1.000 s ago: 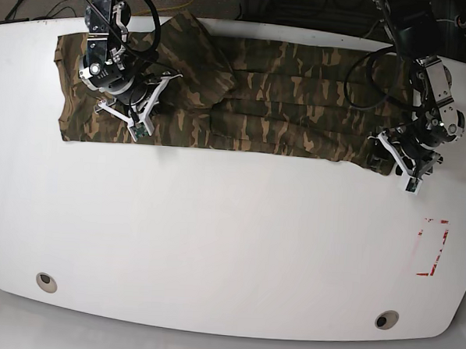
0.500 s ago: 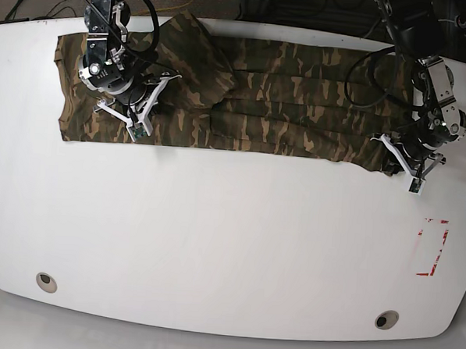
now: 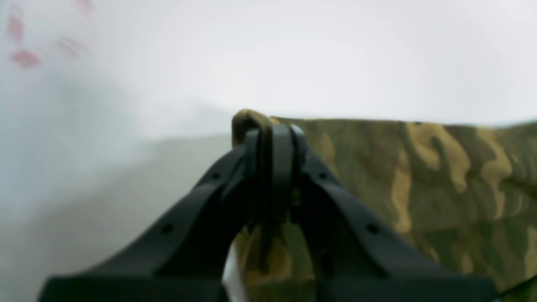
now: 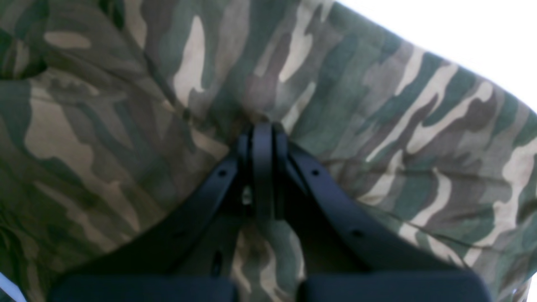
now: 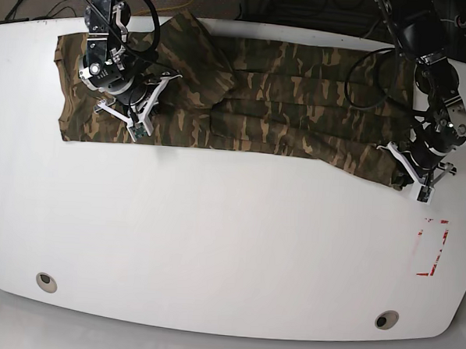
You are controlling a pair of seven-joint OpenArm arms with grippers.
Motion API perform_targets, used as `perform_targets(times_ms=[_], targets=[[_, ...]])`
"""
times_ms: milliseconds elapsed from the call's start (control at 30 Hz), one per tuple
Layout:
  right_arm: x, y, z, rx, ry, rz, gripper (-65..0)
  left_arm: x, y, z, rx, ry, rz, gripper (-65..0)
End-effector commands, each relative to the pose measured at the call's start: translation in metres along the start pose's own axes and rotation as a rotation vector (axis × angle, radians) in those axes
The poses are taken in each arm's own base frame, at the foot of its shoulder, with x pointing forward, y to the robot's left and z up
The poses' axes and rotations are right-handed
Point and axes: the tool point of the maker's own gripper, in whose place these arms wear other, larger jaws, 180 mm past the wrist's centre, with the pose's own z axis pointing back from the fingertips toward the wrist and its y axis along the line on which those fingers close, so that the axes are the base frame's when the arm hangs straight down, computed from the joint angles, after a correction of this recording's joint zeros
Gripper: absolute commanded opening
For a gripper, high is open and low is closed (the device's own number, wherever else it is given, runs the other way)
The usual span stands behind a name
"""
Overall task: Layout the t-shirt on the table in an organized manner, then fold the t-shirt properly
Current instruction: 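Grasp the shirt end with the left gripper and pull it outward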
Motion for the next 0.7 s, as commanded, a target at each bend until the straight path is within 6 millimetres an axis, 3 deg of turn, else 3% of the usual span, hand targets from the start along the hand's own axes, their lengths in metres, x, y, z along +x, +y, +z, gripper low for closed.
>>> perform_targets(times_ms=[0,333,667], targets=[[0.012,-0.004,0.004,-0.009,-0.045,0.006,-65.0,0.011,0.006,0.012,0.028,-0.006,-0.040,-62.4],[0.013,-0.005,0.004,-0.012,-0.047,0.004,-65.0,-0.009,-0.001,0.049,0.075,0.090,-0.142,-62.3],[0.015,0.000,0.002,-0.006,-0.053,-0.008,-65.0,-0.058,-0.013,0.071,0.060,0.222,-0.165,-62.3]])
